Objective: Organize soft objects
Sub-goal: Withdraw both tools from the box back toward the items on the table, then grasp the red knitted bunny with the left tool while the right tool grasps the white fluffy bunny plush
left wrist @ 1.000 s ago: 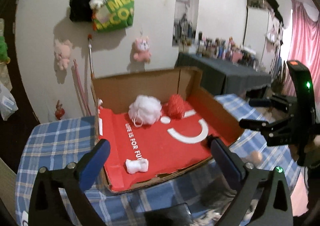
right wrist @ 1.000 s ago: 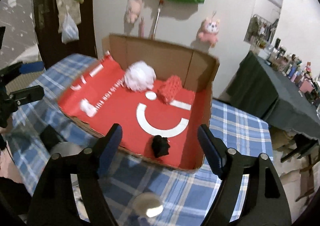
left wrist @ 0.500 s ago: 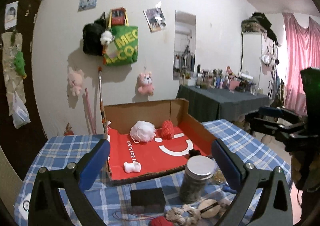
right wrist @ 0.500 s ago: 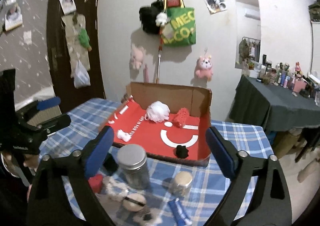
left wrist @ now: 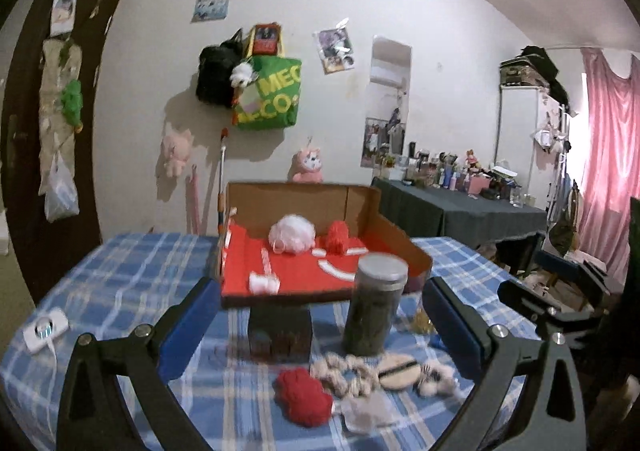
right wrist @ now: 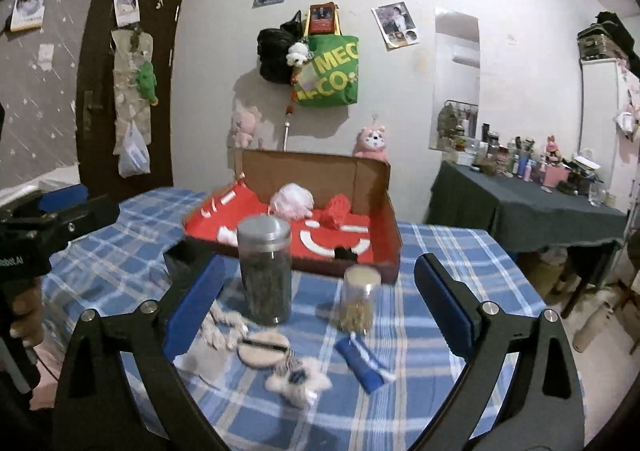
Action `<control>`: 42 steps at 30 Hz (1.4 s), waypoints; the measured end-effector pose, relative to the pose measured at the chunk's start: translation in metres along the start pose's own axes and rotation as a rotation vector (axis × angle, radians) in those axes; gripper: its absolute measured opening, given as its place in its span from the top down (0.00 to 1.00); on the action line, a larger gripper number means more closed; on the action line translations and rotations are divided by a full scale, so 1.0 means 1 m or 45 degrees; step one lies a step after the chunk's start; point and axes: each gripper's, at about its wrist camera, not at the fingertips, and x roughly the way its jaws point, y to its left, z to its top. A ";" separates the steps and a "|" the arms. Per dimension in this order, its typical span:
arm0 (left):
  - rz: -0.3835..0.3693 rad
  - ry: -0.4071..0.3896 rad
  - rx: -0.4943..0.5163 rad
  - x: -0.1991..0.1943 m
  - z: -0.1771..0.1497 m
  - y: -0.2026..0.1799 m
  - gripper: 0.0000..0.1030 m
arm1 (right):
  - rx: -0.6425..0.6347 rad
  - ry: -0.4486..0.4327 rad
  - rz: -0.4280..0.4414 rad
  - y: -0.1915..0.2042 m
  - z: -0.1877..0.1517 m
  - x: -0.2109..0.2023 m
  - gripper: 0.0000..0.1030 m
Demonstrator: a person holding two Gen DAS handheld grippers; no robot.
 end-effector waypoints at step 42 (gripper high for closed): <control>0.116 0.416 -0.056 0.085 -0.098 0.019 0.14 | 0.178 0.425 0.029 0.005 -0.104 0.086 0.06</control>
